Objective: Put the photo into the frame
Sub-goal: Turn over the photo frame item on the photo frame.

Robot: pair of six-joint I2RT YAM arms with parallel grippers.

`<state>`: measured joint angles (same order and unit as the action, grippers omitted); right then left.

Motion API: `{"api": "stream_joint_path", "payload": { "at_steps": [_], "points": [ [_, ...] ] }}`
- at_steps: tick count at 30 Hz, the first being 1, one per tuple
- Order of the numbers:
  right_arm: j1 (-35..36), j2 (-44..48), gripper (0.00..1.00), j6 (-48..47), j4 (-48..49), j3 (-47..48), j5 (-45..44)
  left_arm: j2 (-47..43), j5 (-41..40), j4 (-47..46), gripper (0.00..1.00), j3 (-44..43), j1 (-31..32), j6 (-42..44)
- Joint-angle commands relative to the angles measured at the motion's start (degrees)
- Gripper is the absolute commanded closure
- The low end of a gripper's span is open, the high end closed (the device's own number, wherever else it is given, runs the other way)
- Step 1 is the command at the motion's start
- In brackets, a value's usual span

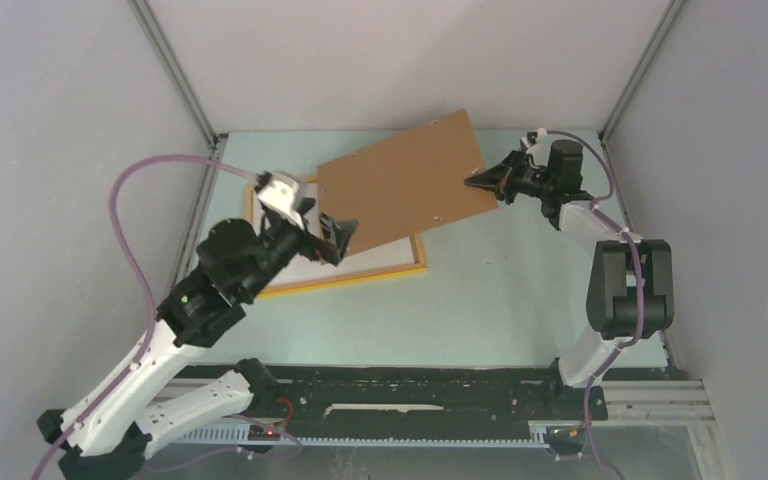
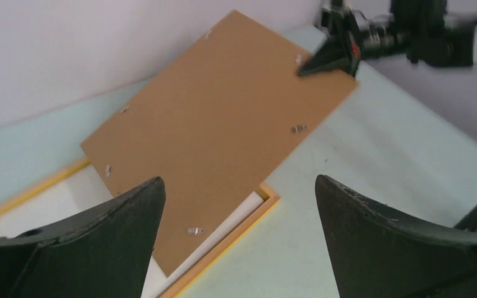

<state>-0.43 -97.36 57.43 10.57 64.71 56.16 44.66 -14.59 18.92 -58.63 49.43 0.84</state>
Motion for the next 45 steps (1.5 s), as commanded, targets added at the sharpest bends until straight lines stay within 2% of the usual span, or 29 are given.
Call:
{"api": "stream_joint_path", "payload": {
  "at_steps": [1, 3, 4, 8, 10, 12, 15, 18, 24, 27, 32, 38, 45],
  "points": [
    [5.3, 3.5, 1.0, 2.0, 18.1, -1.3, -1.2, 4.7, 16.1, 11.2, 0.0, -5.8, -16.1, -25.8],
    [7.4, 2.5, 1.0, 2.4, 22.0, -1.9, -2.7, 6.6, 20.3, 12.9, 0.0, -5.2, -26.9, -30.4],
    [8.5, 1.8, 1.0, 2.5, 23.7, -2.0, -3.4, 7.4, 20.7, 13.9, 0.01, -4.6, -34.4, -32.1],
    [12.5, -1.9, 1.0, 2.9, 28.2, -2.1, -6.5, 10.1, 20.7, 12.1, 0.0, 1.1, -55.1, -38.7],
    [14.4, -5.1, 1.0, 4.7, 31.9, -2.1, -7.5, 12.5, 20.3, 9.0, 0.0, 3.8, -61.9, -41.0],
    [15.9, -7.6, 1.0, 6.6, 35.2, -2.0, -8.6, 17.5, 20.8, 7.1, 0.0, 4.2, -65.8, -41.5],
    [18.0, -10.2, 1.0, 7.5, 37.0, -2.0, -11.1, 26.3, 17.6, 7.9, 0.02, 0.1, -67.4, -37.2],
    [19.4, -12.1, 1.0, 7.9, 38.5, -1.8, -13.6, 33.8, 21.4, 7.5, 0.09, -1.5, -70.6, -36.0],
    [20.6, -17.4, 1.0, 9.5, 39.1, 0.9, -15.3, 47.1, 20.8, 6.3, 0.12, -5.2, -72.8, -32.8],
    [20.6, -20.5, 1.0, 10.5, 38.7, 2.4, -14.7, 51.2, 23.9, 2.7, 0.19, -4.6, -74.1, -33.7],
    [21.0, -23.7, 1.0, 11.2, 38.6, 4.7, -13.9, 54.7, 29.2, 0.0, 0.29, -4.7, -74.3, -33.0],
    [22.0, -25.4, 1.0, 11.5, 38.9, 5.0, -14.4, 57.1, 34.0, -2.7, 0.47, -3.4, -74.5, -35.0],
    [23.2, -28.2, 1.0, 14.3, 44.7, 4.2, -16.0, 56.3, 36.6, -5.3, 0.56, -0.9, -74.5, -37.0]
  ]
}}
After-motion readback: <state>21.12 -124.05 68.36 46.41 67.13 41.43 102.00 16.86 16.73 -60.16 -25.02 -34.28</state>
